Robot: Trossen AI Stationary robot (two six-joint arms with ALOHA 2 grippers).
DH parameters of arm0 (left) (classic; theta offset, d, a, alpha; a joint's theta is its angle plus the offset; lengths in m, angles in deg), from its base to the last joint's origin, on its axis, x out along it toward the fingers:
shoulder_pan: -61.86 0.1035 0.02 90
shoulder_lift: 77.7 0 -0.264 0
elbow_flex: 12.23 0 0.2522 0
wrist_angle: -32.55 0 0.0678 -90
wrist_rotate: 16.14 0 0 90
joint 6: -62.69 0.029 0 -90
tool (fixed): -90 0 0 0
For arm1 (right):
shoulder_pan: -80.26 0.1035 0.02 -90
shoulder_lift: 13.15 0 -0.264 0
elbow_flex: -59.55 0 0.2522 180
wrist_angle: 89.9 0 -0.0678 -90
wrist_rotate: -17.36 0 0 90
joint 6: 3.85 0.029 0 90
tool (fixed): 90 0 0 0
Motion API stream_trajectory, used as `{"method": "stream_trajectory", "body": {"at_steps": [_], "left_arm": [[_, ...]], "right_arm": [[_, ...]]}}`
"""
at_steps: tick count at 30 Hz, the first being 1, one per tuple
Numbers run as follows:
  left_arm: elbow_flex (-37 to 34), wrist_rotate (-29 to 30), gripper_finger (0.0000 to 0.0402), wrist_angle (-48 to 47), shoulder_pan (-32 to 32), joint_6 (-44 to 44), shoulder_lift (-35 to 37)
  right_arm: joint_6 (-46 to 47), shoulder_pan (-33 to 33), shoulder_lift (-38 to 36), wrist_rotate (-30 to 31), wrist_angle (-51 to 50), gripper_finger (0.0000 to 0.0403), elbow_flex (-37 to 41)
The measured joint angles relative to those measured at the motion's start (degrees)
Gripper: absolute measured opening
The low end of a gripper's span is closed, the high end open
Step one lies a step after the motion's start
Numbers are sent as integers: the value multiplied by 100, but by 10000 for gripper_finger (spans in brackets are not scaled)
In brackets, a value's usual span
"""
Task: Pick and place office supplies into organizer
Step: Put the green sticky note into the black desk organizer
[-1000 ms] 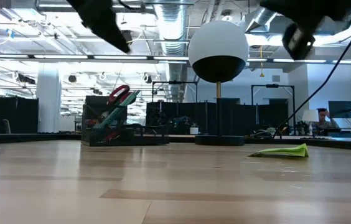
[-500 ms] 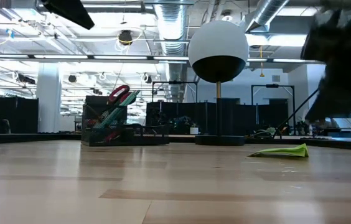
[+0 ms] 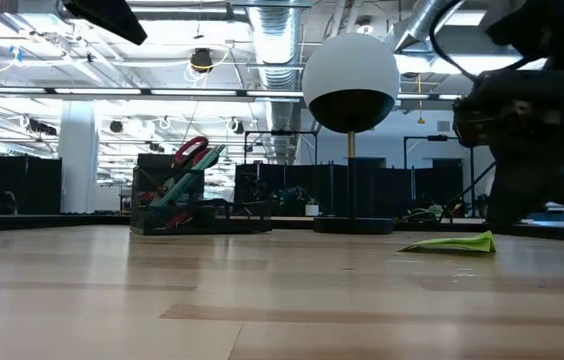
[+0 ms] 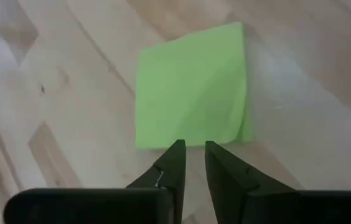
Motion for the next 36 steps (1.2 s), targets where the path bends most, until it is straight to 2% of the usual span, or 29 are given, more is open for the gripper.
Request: {"method": "stream_trajectory", "body": {"at_steps": [10,16,18,20,26,36], "left_arm": [[0,0,164,-2,-38,2,-2],[0,2,164,-47,-38,4,-2],[0,3,164,-103,-38,1,-2],[0,3,164,-151,-38,-2,-2],[0,5,164,-155,-38,-5,-2],[0,3,164,-164,-38,-20,-2]], "right_arm": [[119,-444,0,-489,18,54,0],[129,-699,0,-1704,22,54,0],[280,-756,0,-1921,-19,54,0],[216,-755,0,-1863,-78,54,0],[252,-958,0,-1141,-460,54,0],[60,-1365,7,-1157,-402,54,0]]}}
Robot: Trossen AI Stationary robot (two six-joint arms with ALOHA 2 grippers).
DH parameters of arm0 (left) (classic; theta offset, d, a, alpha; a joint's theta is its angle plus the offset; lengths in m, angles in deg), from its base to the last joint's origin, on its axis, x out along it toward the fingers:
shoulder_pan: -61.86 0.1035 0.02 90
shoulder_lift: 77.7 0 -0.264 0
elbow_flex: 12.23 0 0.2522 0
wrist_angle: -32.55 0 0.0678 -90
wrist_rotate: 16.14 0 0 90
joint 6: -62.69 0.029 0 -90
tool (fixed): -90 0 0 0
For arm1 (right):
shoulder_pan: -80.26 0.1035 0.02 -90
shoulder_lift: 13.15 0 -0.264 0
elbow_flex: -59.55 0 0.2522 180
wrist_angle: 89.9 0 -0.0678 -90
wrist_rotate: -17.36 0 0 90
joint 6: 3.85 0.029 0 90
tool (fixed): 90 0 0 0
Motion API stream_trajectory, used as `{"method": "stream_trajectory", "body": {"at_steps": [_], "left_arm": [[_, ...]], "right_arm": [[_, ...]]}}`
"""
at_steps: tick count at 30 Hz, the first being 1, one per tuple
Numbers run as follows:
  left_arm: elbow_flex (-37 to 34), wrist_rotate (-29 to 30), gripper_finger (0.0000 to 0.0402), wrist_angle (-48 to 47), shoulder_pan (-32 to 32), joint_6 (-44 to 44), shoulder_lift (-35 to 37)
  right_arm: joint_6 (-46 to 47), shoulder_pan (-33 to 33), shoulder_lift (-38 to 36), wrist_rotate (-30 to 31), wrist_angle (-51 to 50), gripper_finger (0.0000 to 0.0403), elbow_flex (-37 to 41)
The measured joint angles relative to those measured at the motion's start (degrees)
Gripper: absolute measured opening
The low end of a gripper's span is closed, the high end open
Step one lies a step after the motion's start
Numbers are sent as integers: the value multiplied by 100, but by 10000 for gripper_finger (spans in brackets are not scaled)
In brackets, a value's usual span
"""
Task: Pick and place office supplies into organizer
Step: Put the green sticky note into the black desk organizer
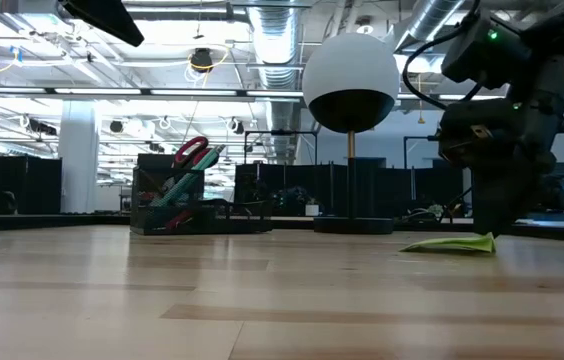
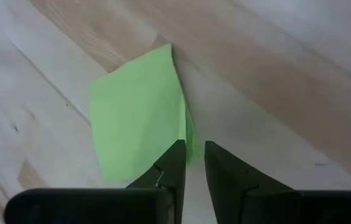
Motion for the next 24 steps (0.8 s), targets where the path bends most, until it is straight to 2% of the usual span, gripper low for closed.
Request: {"method": "stream_trajectory", "body": {"at_steps": [9,24], "left_arm": [[0,-2,164,-43,0,-2,0],[0,-4,164,-42,0,-4,-1]], "right_arm": [[87,169,2,-262,17,54,0],[92,236,2,153,55,54,0]]}}
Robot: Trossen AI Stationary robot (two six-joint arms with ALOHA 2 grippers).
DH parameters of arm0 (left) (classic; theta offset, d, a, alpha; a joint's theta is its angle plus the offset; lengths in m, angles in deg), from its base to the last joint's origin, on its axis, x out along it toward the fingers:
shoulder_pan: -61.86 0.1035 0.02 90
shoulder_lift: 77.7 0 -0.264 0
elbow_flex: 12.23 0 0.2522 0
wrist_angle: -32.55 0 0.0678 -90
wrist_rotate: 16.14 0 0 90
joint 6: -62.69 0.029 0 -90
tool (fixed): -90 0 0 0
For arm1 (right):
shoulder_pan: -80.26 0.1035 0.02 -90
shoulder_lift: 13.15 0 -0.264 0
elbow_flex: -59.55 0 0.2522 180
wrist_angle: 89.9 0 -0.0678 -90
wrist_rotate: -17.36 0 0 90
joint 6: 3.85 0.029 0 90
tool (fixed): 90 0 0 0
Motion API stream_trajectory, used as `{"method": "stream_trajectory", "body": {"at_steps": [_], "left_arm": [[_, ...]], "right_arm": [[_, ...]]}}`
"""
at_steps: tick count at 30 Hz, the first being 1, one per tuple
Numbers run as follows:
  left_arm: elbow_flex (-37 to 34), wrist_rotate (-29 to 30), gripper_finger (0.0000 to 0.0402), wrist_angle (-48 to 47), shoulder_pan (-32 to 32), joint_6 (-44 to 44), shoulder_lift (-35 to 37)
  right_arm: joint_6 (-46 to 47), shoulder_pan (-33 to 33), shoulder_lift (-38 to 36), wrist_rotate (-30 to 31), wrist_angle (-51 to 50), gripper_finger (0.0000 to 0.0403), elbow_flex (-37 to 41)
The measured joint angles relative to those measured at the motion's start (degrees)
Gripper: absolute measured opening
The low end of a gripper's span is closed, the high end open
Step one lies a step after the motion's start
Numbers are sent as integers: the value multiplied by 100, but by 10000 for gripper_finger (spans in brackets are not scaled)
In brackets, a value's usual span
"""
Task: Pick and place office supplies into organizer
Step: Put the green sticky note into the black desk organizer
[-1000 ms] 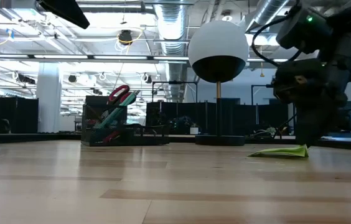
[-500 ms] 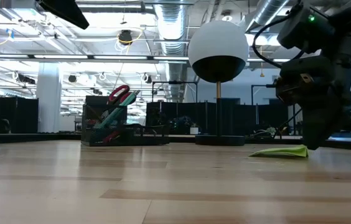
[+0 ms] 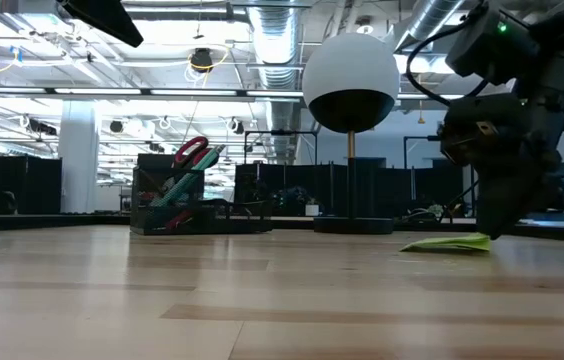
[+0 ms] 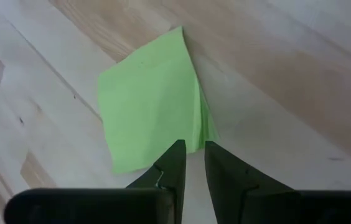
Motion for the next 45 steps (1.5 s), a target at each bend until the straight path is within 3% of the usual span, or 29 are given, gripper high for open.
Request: {"method": "stream_trajectory", "body": {"at_steps": [11,17,26,33,36,40,45], "left_arm": [[-2,-2,164,1,0,0,-1],[-2,-2,164,1,0,17,-1],[-2,-4,164,1,0,28,-1],[-2,-7,164,1,0,31,-1],[-2,-2,164,1,0,24,-1],[-2,35,164,3,0,-33,0],[-2,39,164,3,0,11,1]], "right_arm": [[147,-2,351,150,103,54,-6],[28,-11,787,77,801,54,-24],[-185,-166,758,-62,1003,54,-4],[-173,-219,765,-6,1001,6,2],[-183,-219,769,102,1097,7,7],[-199,-229,778,369,1600,2,17],[-528,-231,772,492,2954,1,12]]}}
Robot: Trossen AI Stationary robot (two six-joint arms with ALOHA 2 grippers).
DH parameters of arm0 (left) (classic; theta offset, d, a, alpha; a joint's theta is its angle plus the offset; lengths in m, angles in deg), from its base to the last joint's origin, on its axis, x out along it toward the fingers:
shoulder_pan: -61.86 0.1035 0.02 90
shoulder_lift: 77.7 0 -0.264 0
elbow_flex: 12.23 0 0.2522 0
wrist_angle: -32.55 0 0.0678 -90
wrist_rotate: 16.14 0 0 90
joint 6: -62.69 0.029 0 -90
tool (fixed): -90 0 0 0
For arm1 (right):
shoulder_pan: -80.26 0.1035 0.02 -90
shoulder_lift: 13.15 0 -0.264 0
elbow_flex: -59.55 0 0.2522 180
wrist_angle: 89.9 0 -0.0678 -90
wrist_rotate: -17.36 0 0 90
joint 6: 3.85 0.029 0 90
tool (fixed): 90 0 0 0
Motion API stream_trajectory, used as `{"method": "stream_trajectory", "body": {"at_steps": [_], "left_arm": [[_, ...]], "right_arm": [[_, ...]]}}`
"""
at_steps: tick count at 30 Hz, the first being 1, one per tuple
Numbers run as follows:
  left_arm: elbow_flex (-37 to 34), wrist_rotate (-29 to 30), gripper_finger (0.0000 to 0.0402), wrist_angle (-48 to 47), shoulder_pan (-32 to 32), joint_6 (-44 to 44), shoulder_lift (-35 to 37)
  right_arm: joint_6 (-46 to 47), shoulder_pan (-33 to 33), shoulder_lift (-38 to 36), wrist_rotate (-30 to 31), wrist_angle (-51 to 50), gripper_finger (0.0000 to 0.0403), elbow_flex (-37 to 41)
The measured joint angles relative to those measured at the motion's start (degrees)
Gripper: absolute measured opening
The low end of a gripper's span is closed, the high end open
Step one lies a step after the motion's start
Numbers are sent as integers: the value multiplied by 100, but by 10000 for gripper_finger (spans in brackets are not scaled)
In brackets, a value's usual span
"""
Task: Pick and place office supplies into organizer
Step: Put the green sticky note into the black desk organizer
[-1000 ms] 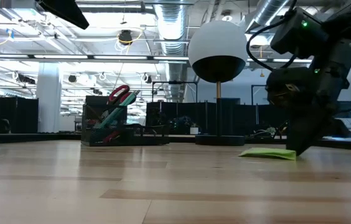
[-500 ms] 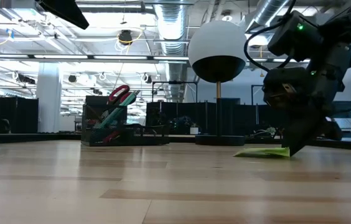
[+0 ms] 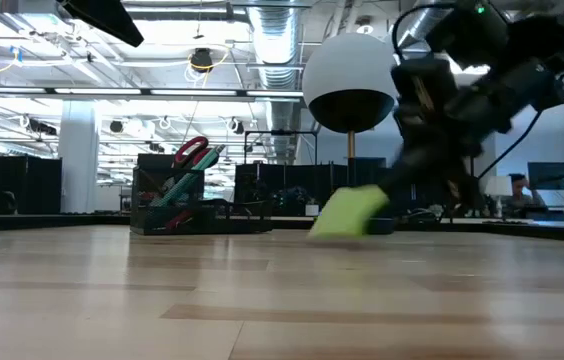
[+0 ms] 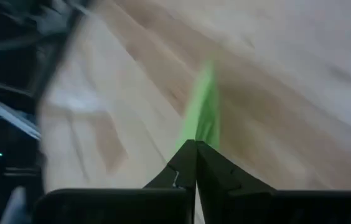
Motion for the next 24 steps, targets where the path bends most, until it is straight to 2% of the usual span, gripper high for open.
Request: {"method": "stream_trajectory", "body": {"at_steps": [7,13,16,21,24], "left_arm": [[0,4,164,-2,2,4,2],[0,9,164,0,2,7,2],[0,13,164,0,2,7,3],[0,20,164,0,2,149,4],[0,88,164,8,1,229,4]], "right_arm": [[-437,-257,-3,157,1004,0,-1],[-746,-619,-5,756,1143,0,-3],[-959,-792,-6,1048,1670,0,-3],[-1365,-1050,-16,1079,2871,0,-52],[-1444,-1208,-15,1073,2692,0,-336]]}}
